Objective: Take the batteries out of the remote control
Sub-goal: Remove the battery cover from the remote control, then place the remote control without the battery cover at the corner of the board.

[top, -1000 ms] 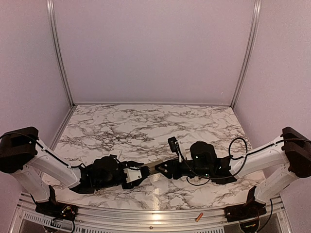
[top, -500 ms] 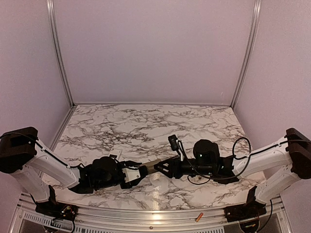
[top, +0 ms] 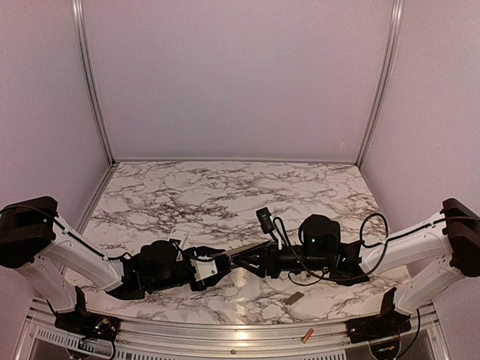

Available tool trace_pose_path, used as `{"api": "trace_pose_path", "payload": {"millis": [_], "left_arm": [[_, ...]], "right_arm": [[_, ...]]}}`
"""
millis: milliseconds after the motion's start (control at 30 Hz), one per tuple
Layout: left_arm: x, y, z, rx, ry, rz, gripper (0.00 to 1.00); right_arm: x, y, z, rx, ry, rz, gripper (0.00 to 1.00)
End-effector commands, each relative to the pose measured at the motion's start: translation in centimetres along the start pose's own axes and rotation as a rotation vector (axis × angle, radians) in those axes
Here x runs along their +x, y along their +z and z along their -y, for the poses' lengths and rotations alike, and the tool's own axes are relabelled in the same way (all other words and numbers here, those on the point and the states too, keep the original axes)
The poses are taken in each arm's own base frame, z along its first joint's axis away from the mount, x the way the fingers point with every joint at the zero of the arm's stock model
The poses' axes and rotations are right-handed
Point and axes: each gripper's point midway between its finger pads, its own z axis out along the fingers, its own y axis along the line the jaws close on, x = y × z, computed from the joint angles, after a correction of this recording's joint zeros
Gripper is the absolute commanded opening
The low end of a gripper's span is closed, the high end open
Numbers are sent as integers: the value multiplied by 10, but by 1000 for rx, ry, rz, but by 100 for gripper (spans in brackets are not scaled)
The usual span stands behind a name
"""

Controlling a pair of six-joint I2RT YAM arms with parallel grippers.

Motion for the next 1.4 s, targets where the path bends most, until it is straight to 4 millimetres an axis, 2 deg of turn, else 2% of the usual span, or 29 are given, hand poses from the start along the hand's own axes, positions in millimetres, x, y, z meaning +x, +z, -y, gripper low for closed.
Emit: {"api": "trace_pose_path", "payload": {"millis": [0,467,633,933,1100,1367], "left_arm": [[-30,-1,-14,-37,-12,97,0],[-31,-2,-14,-36,-13,98,0],[-30,-2,-12,-28,-15,97,0],[-32,-3,-8,-1,-28,103,0],[-34,-1,-3,35,-46,100,0],[-40,-4,18,168,-144,123,0]], "right_arm": [[-2,5,-6,-15,-8,-8,43],[-2,4,-2,8,-16,-9,42],[-6,-2,6,86,-33,-9,42],[-25,-37,19,265,-75,46,44],[-31,-60,37,426,-84,54,47],[-23,-99,67,647,-75,31,53]]}}
